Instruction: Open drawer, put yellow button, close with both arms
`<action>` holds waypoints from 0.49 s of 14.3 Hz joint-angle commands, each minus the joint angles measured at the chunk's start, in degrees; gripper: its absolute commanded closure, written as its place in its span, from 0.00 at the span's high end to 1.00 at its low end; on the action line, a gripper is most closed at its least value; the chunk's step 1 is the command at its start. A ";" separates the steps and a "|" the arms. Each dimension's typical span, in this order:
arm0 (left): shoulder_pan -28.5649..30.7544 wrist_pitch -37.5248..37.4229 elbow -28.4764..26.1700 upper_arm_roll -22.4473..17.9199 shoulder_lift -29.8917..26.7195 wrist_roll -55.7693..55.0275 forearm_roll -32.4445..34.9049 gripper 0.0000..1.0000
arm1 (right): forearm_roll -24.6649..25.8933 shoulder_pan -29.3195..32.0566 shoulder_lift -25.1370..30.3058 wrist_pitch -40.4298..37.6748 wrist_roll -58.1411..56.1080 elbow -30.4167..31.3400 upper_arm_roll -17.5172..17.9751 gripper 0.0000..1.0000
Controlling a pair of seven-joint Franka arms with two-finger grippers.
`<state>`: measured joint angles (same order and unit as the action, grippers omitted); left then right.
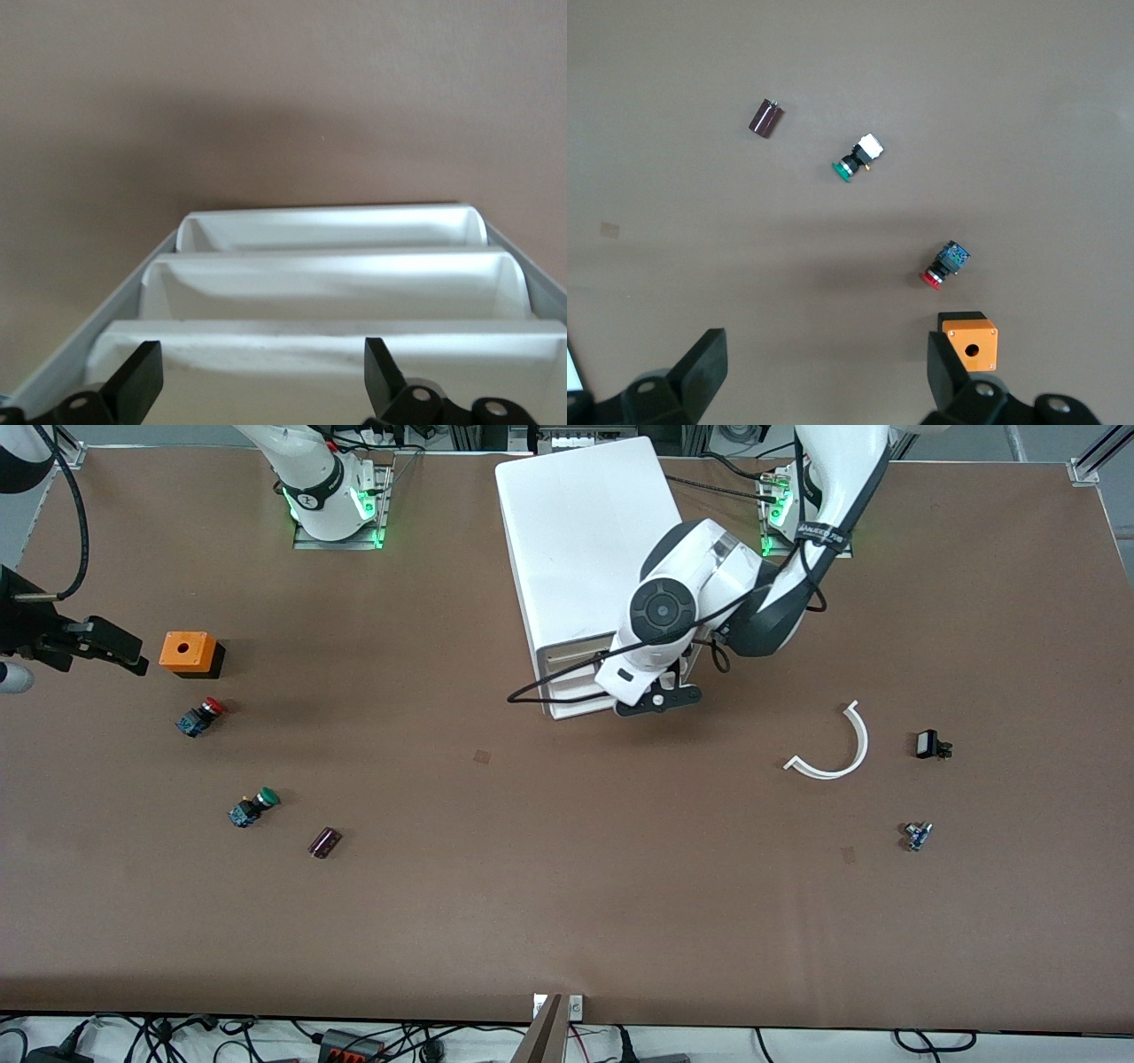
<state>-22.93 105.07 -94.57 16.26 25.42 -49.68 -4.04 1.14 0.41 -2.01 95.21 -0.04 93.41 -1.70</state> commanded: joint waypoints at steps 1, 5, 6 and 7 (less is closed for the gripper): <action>4.03 -0.74 1.75 0.27 -1.51 5.71 2.27 1.00 | 0.80 -0.32 1.84 0.07 -0.84 2.21 -0.24 1.00; 9.65 -7.75 8.50 0.35 -2.66 15.20 11.84 1.00 | 0.18 -0.32 1.75 -1.96 -0.58 1.60 -0.32 1.00; 11.40 -10.21 11.13 0.35 -2.66 18.97 13.08 1.00 | 0.01 -0.23 1.66 -1.96 -0.67 1.60 -0.32 1.00; 13.60 -11.72 12.99 0.35 -2.66 23.01 13.09 1.00 | 0.01 -0.23 1.84 -2.05 -0.75 1.60 -0.41 1.00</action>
<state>-12.20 97.42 -85.58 16.04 23.26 -33.02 7.08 1.13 0.41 -1.67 93.66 -0.05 94.01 -1.71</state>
